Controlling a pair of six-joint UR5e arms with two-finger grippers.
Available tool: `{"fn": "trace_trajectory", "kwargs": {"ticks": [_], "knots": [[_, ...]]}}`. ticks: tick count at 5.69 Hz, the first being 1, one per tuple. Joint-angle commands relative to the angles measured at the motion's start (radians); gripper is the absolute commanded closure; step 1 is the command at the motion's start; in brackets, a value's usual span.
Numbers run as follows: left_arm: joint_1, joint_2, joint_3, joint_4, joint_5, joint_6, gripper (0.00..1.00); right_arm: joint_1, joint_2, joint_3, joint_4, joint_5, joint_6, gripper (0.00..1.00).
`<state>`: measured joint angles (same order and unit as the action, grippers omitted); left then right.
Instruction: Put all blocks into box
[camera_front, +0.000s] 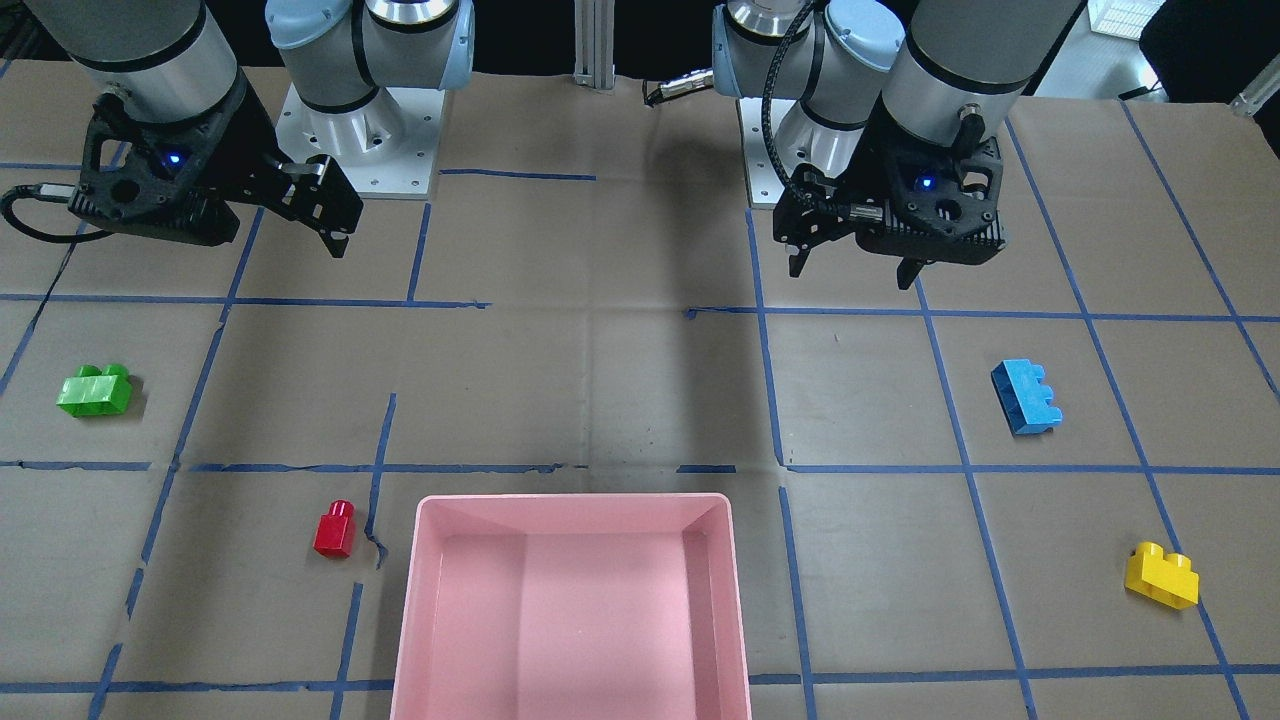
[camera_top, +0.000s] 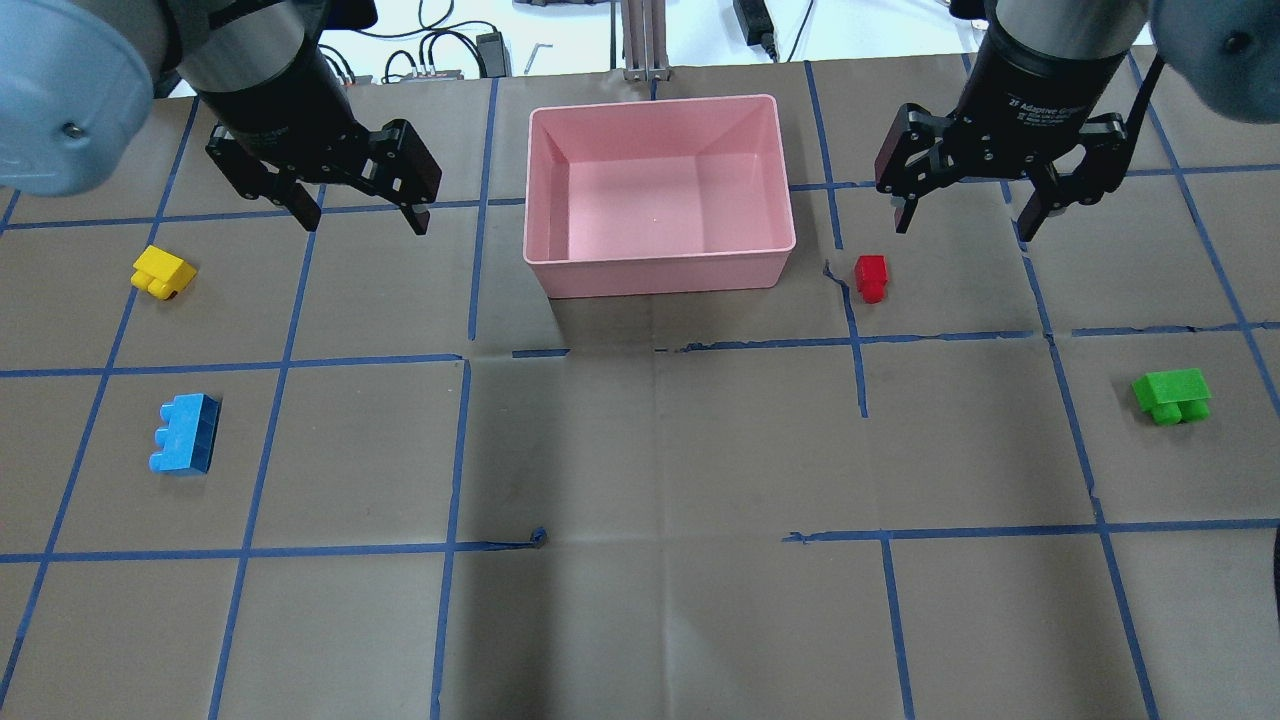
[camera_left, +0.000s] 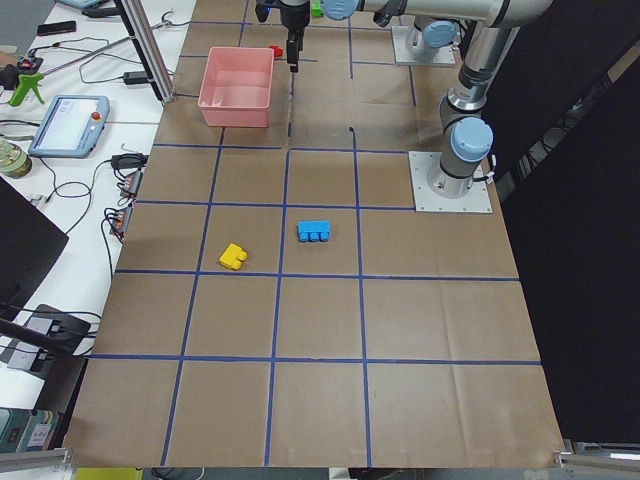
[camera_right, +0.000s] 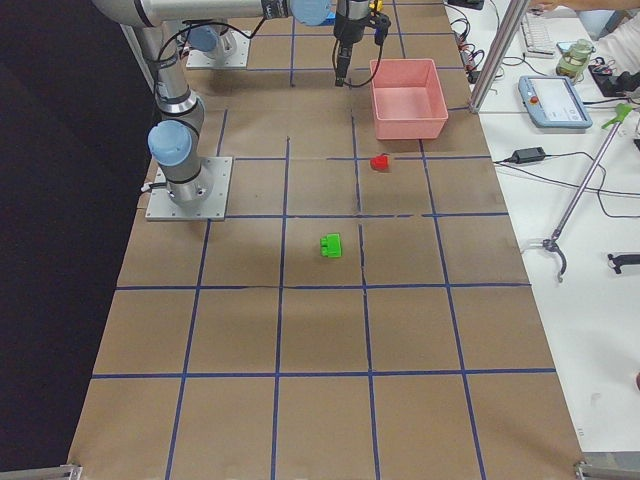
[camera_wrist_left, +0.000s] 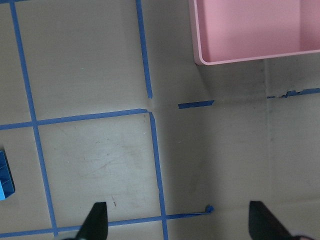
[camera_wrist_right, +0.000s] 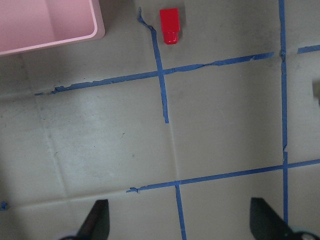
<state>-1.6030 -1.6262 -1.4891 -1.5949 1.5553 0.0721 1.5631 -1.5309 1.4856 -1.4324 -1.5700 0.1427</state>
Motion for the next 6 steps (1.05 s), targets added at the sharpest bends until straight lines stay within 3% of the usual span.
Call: {"fn": "trace_trajectory", "kwargs": {"ticks": [1, 3, 6], "knots": [[0.000, 0.000, 0.000, 0.000, 0.000, 0.000, 0.01, 0.003, -0.001, 0.001, -0.002, 0.002, 0.001, 0.00], [0.026, 0.006, 0.001, -0.008, 0.002, 0.017, 0.01, 0.003, 0.005, -0.001, -0.003, 0.002, -0.002, 0.00], [0.330, -0.007, -0.054, -0.004, 0.028, 0.379, 0.01, 0.000, 0.015, -0.001, -0.025, -0.004, -0.005, 0.00]]}}
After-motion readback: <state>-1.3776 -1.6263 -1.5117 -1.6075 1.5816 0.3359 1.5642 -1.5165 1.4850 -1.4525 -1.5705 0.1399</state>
